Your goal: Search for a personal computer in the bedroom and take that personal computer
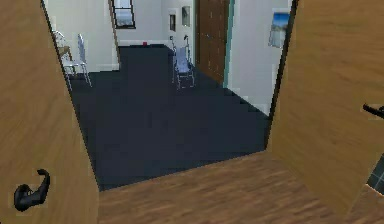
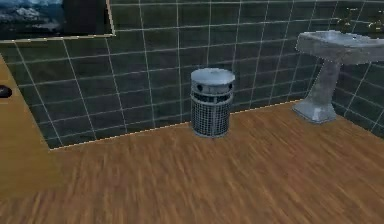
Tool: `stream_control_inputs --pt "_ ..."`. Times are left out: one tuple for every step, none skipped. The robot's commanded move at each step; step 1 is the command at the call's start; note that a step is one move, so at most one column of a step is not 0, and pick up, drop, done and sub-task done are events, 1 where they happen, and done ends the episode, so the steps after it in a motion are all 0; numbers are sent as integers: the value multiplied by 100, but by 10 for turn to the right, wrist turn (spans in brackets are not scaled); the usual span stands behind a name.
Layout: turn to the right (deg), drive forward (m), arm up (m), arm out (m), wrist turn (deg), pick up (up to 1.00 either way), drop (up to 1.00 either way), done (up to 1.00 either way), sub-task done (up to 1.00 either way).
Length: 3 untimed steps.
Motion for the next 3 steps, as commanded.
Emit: stream_control_inputs --pt "0 100 0 0 0 0 0 0 0" --pt "-60 0 0 0 0 0 0 0 0" --pt "0 5 0 0 0 0 0 0 0"
